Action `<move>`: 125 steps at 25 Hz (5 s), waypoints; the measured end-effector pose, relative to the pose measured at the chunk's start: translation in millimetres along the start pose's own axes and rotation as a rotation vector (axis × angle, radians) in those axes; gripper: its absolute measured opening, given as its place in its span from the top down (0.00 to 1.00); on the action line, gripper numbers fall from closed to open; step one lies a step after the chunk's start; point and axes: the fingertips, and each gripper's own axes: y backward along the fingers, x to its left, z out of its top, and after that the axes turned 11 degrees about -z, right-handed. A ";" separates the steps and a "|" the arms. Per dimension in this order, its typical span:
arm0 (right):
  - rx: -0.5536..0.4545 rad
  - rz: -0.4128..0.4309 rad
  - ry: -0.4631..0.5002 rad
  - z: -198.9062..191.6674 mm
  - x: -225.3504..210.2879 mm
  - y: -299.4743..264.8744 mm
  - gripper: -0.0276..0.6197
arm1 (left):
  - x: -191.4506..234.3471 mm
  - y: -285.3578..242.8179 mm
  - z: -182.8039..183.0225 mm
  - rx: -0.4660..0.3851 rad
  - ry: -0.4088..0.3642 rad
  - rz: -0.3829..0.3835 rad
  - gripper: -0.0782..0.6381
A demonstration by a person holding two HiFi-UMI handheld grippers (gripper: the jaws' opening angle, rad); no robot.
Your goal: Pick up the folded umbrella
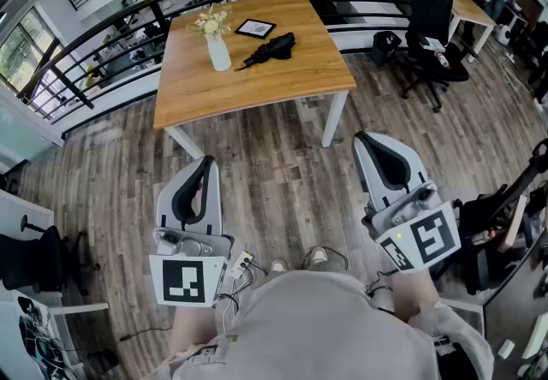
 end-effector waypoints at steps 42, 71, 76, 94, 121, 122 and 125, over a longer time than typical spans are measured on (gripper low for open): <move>-0.026 0.081 -0.025 -65.3 -117.0 -52.3 0.43 | -38.5 -154.9 -17.3 -0.042 -0.077 0.007 0.87; 0.301 0.299 0.083 -219.1 -92.0 -499.9 0.43 | 294.9 -392.7 -204.8 0.128 0.123 -0.132 0.87; 0.401 0.346 0.131 -248.6 -98.0 -539.3 0.43 | 323.2 -424.5 -232.2 0.196 0.156 -0.121 0.87; 0.532 0.643 0.206 -344.6 -141.9 -629.5 0.43 | 327.8 -511.3 -287.3 0.276 0.175 -0.029 0.87; 0.909 1.189 0.541 -624.8 -128.1 -707.4 0.43 | 298.8 -560.6 -473.9 0.586 0.514 0.179 0.87; 0.929 1.195 0.555 -634.8 -129.1 -706.3 0.43 | 296.3 -559.6 -479.1 0.593 0.528 0.179 0.87; 0.986 1.204 0.588 -661.8 -131.9 -702.8 0.43 | 290.1 -557.3 -491.5 0.605 0.558 0.175 0.87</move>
